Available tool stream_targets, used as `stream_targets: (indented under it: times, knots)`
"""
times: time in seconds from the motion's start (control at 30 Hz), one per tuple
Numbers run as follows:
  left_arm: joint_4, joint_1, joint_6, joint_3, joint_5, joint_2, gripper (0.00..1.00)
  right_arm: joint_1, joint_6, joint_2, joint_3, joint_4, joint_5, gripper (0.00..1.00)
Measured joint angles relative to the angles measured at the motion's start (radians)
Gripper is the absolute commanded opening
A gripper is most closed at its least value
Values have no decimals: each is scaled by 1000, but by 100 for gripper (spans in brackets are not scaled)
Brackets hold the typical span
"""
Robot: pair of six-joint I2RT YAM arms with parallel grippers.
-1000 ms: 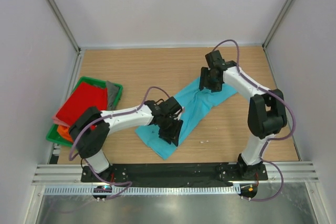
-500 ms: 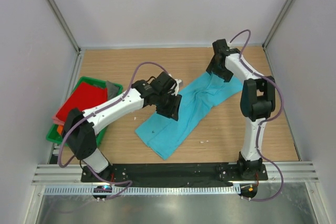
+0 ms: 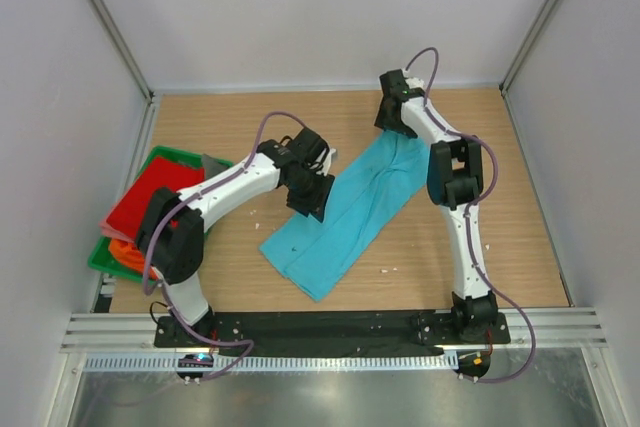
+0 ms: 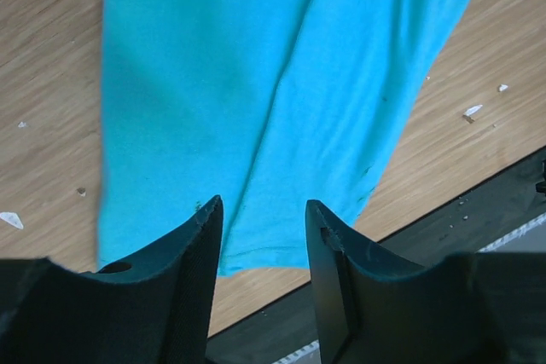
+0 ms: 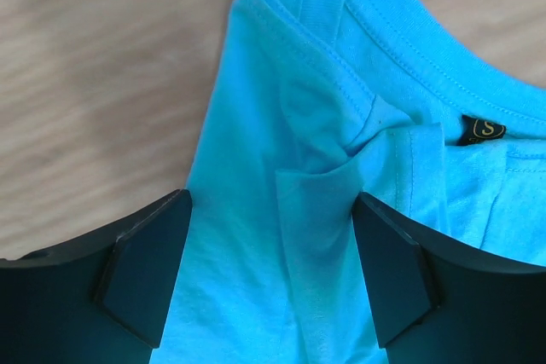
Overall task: Fold and stack the t-shirts
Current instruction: Fold the tshirt
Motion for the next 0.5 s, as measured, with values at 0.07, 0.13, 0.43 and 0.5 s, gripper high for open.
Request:
stream_targets:
  times: [0.07,0.13,0.43,0.5]
  knots:
    - [4,0,8,5,1,33,47,16,-60,52,76,21,2,82]
    - [5,0,9,7,2,64,48,34,-113,98,146,55,0,82]
    - [40,-5,9,60,-28,247,49,75,-175,135,203,111,-45,82]
    - [37,-7,-14,53,-25,286,49,73,-180,135,204,113,-58,82]
